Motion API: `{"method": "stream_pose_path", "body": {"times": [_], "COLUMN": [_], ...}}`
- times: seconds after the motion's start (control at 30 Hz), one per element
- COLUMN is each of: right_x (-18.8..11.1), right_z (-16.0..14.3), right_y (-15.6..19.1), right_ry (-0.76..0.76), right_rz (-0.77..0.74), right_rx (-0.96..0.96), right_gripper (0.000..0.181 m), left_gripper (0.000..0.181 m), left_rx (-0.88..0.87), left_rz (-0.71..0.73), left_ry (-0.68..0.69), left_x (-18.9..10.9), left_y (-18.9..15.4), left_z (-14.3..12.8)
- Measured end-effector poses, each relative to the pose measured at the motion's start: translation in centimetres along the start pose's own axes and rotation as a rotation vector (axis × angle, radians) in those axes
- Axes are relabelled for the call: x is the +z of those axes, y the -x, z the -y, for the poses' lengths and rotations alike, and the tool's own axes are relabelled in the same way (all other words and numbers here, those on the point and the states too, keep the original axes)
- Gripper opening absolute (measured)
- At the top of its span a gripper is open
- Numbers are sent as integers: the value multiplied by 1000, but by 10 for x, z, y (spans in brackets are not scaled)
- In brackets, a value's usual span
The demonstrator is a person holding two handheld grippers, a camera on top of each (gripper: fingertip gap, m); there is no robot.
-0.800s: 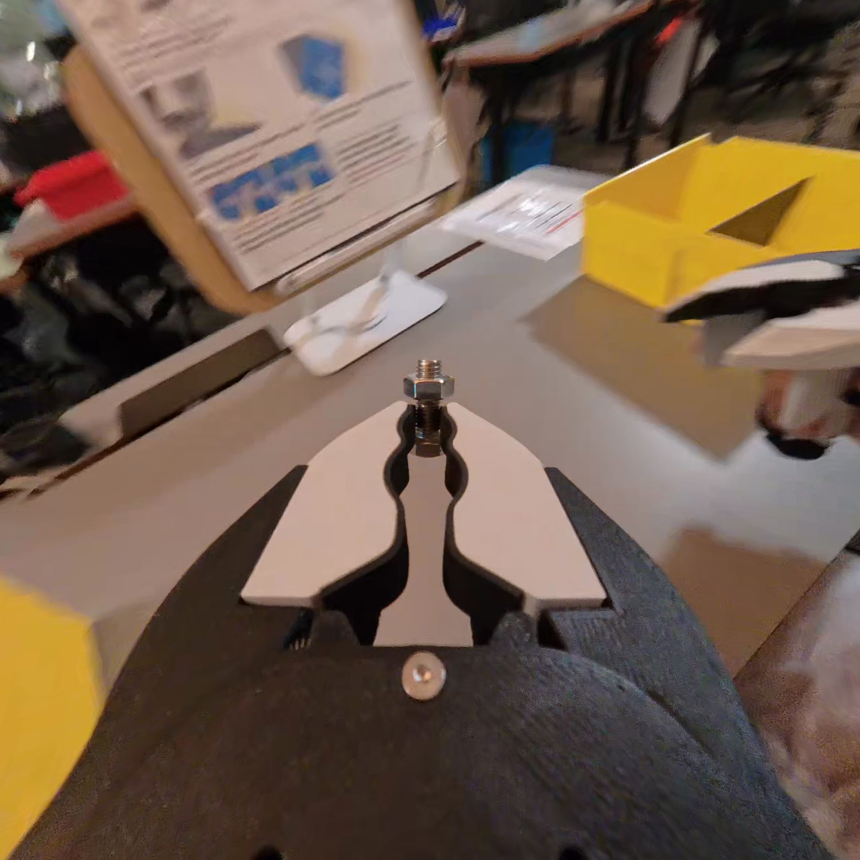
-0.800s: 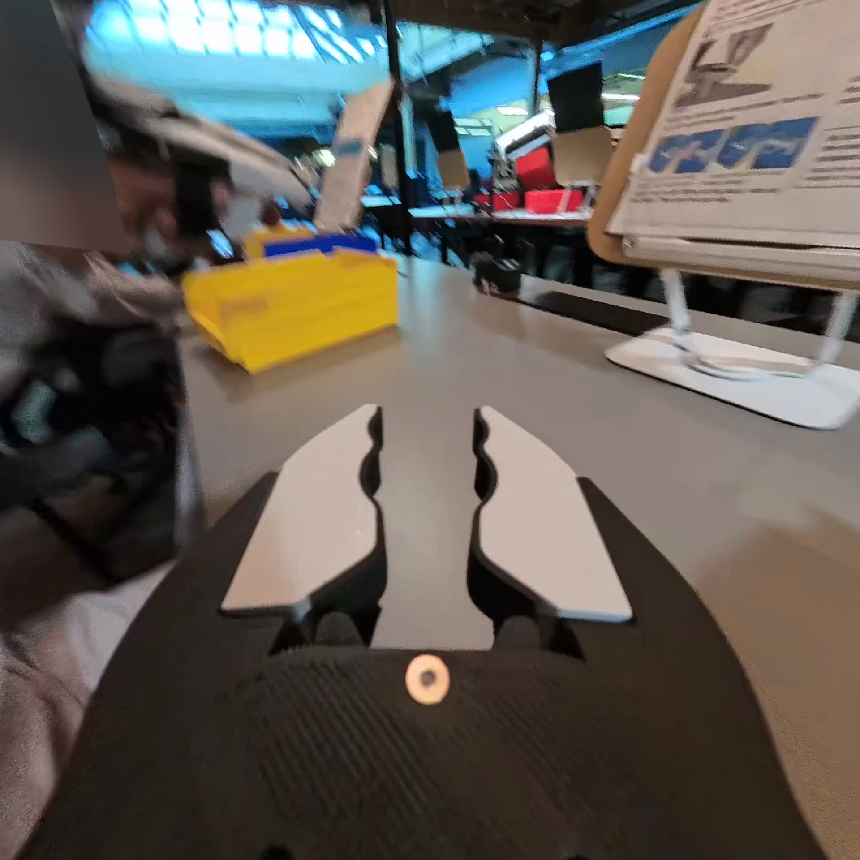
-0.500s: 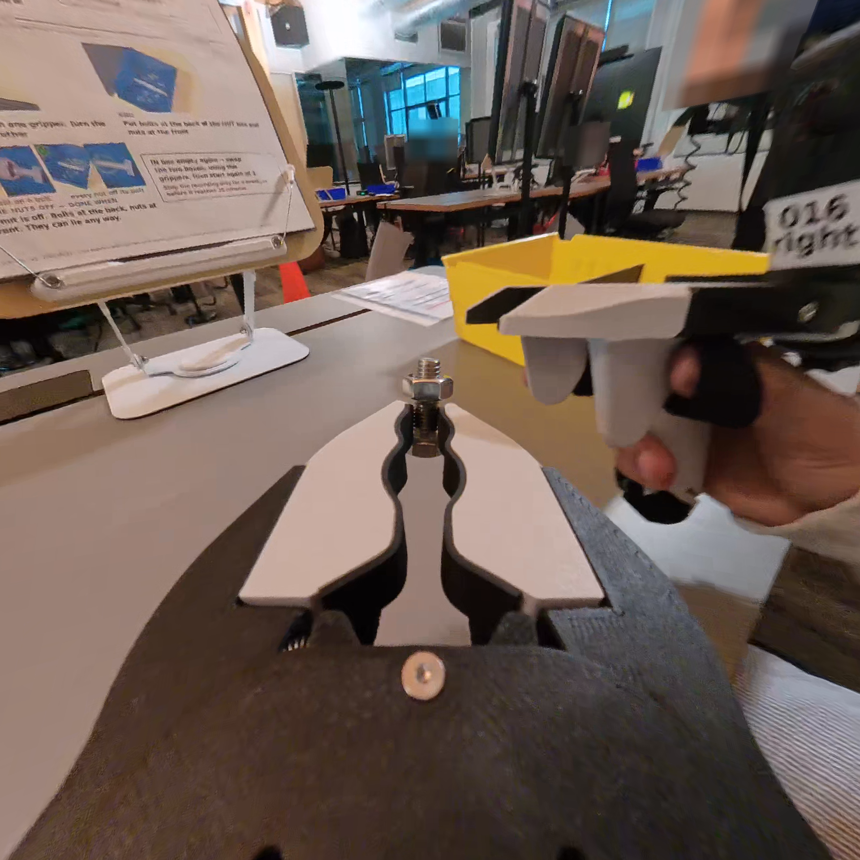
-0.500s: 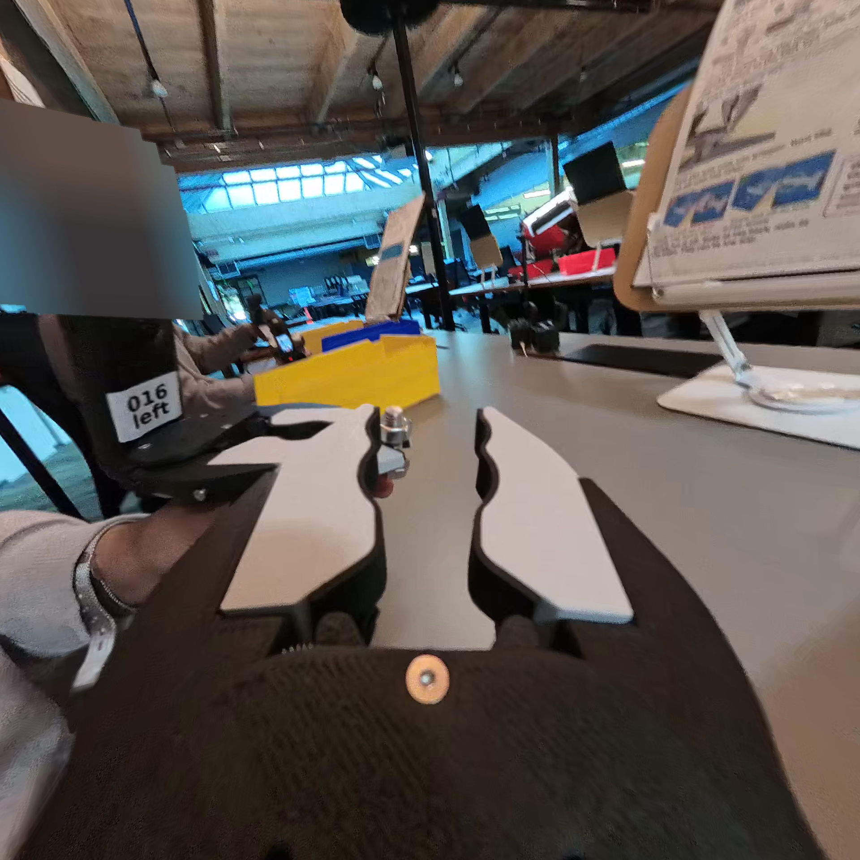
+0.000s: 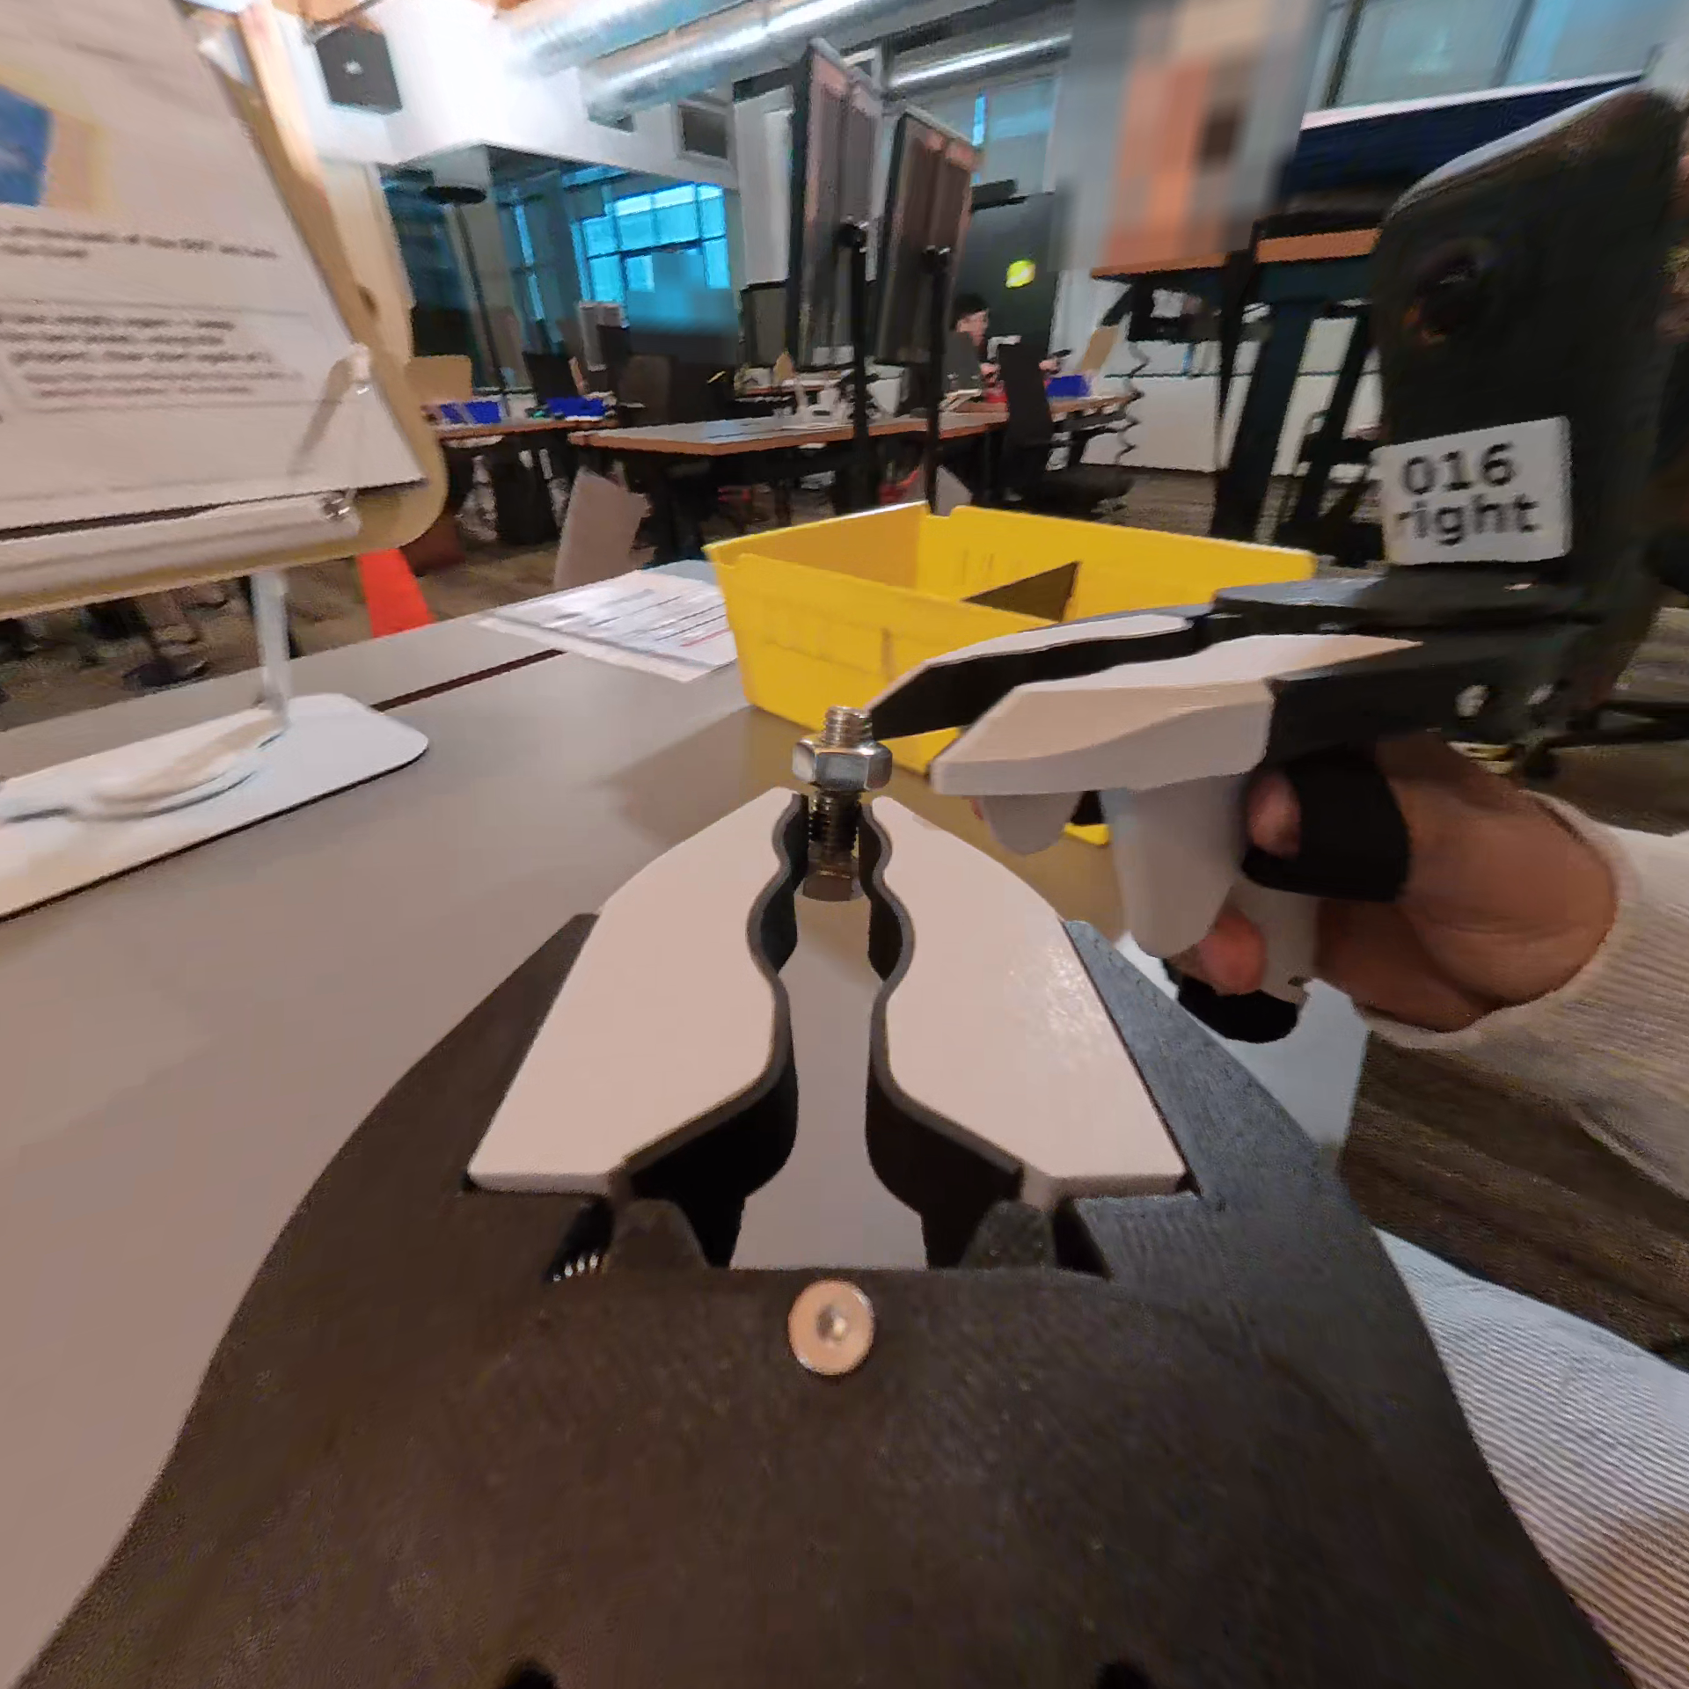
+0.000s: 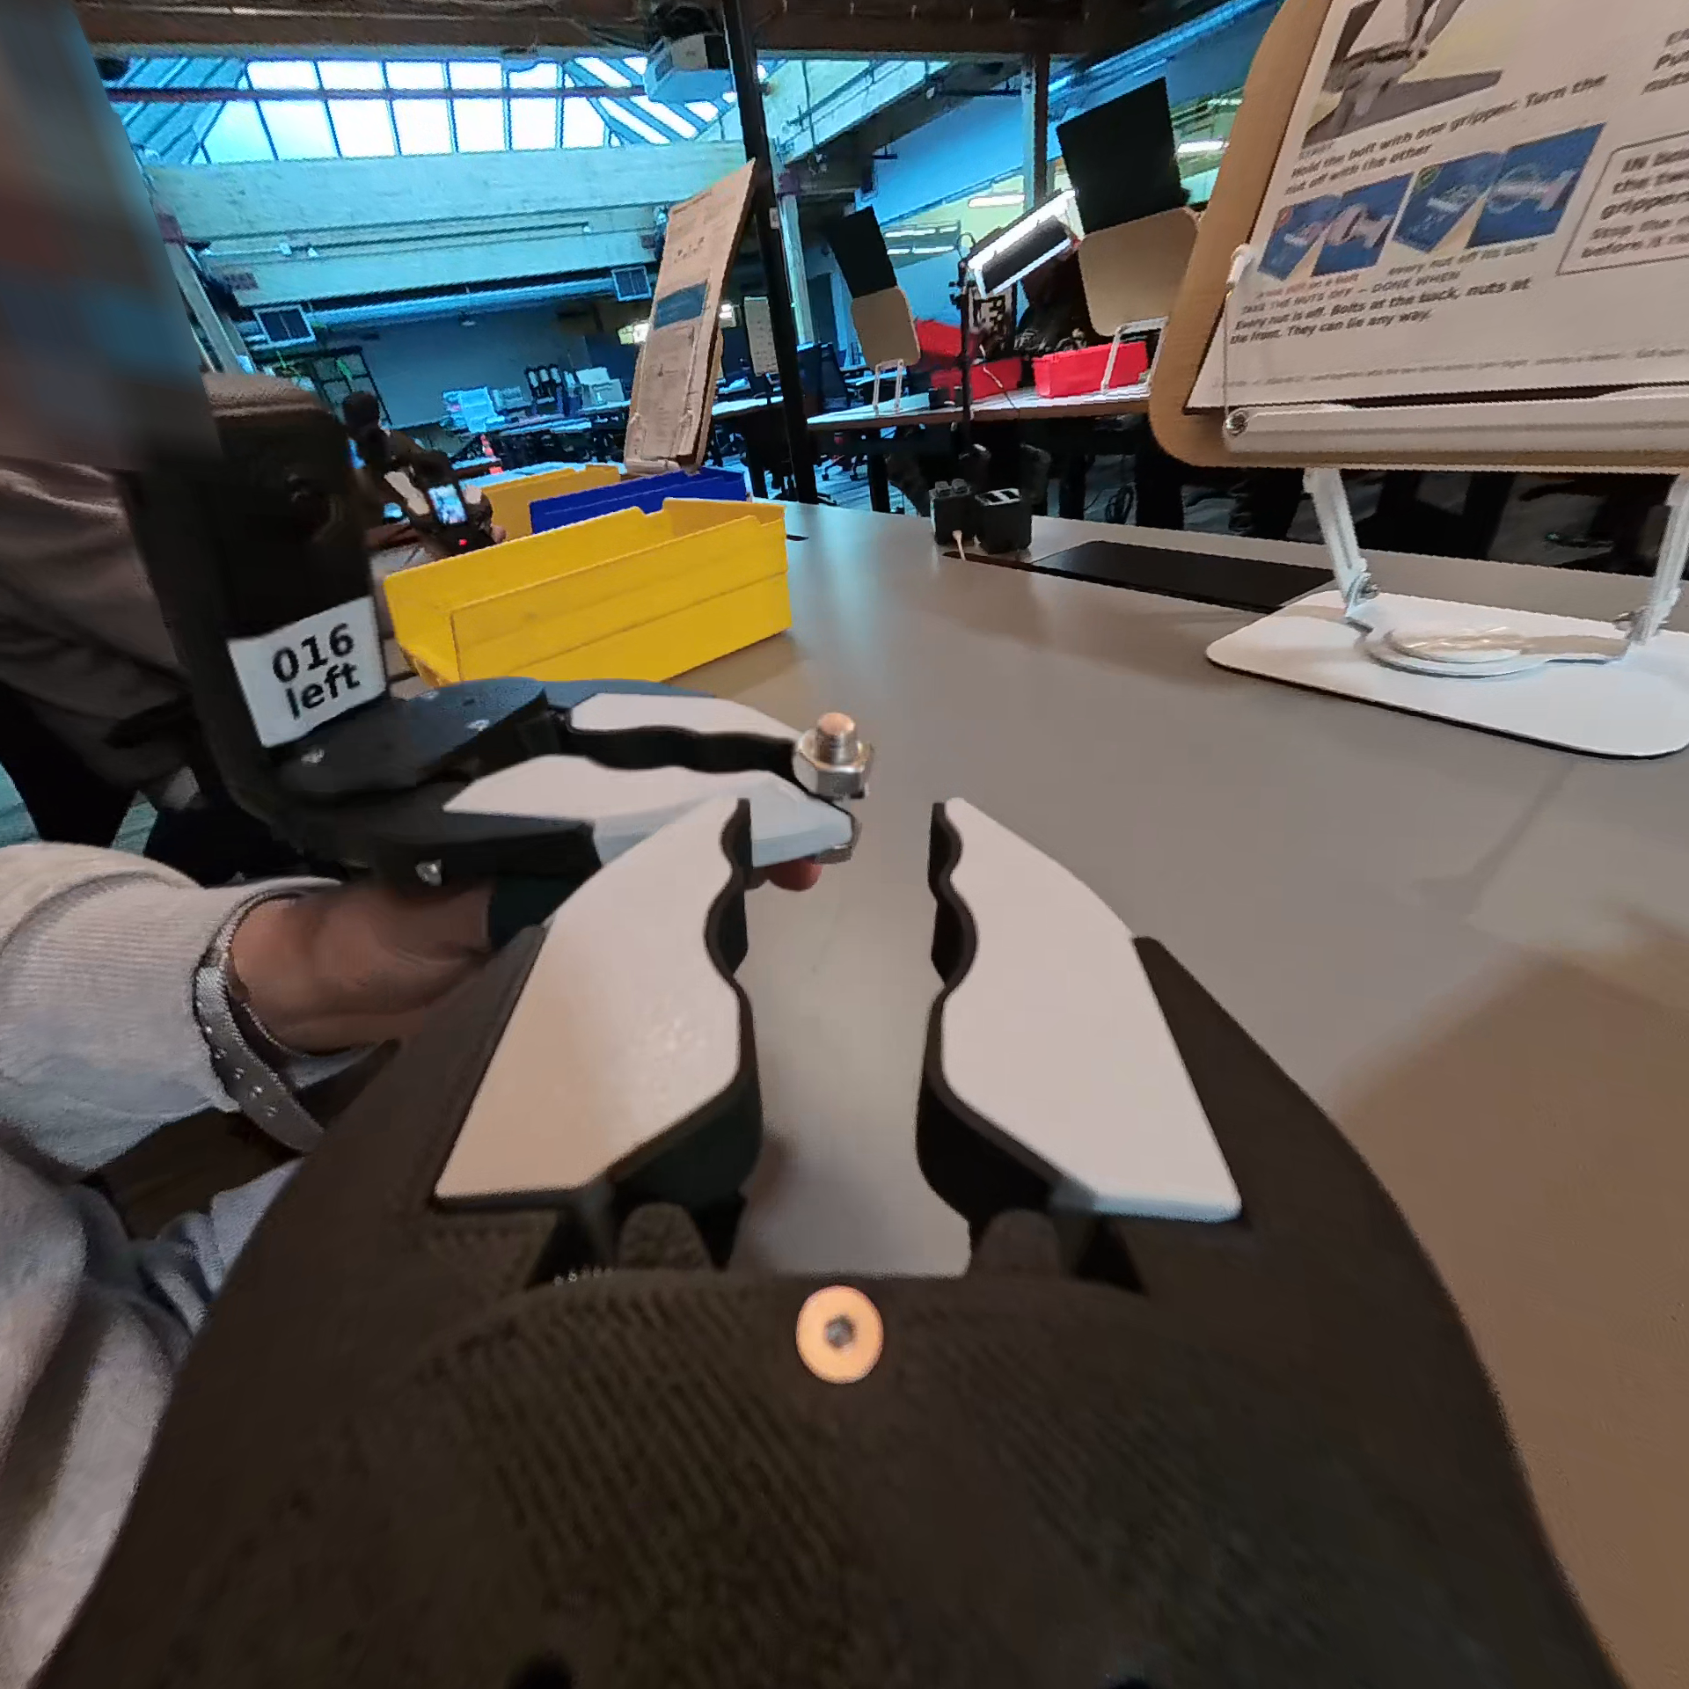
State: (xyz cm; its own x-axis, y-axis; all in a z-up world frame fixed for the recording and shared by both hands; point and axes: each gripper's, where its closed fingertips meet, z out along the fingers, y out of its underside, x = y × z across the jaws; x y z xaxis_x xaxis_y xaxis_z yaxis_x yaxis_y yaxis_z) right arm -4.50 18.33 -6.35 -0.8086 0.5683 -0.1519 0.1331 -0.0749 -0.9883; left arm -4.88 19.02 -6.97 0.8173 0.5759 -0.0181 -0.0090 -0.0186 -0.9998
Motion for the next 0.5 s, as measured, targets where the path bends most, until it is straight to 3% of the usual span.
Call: {"method": "stream_pose_path", "body": {"times": [0.27, 0.37, 0.5], "right_x": [-8, -7, -4], "right_z": [5, 5, 8], "right_y": [9, 11, 12], "right_ry": [-13, -2, 16], "right_rz": [64, 60, 70], "right_rx": [2, -17, -20], "right_gripper": [33, 19, 19], "left_gripper": [9, 9, 36], "left_rx": [63, 43, 37], "left_rz": [-41, -37, -35], "left_ry": [-31, -53, -48], "left_x": [1, -3, -12], "left_y": [-18, -19, -18], "left_z": [0, 3, 2]}}
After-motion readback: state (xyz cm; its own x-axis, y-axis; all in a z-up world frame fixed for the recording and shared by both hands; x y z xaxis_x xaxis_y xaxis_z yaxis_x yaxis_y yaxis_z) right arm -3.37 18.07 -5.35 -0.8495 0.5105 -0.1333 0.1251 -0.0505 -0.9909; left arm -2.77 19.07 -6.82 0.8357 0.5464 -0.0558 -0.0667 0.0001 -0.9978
